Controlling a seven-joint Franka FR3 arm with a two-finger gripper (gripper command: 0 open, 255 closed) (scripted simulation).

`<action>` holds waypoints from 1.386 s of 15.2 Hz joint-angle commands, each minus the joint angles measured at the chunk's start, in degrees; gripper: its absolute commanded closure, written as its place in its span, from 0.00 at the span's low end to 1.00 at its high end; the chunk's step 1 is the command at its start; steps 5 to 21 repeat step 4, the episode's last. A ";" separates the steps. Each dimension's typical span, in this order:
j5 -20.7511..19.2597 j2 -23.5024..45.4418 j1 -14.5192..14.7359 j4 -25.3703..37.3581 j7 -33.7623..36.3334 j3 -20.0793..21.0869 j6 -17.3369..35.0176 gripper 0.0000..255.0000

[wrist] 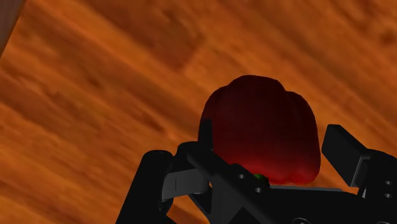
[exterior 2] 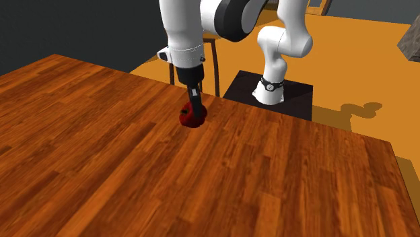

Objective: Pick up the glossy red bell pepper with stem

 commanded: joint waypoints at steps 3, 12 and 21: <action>-0.16 -0.83 -0.01 1.77 0.20 -0.02 -2.59 1.00; -0.16 -0.82 -0.01 1.78 0.20 -0.02 -2.59 1.00; -0.16 -0.82 -0.01 1.78 0.20 -0.02 -2.59 1.00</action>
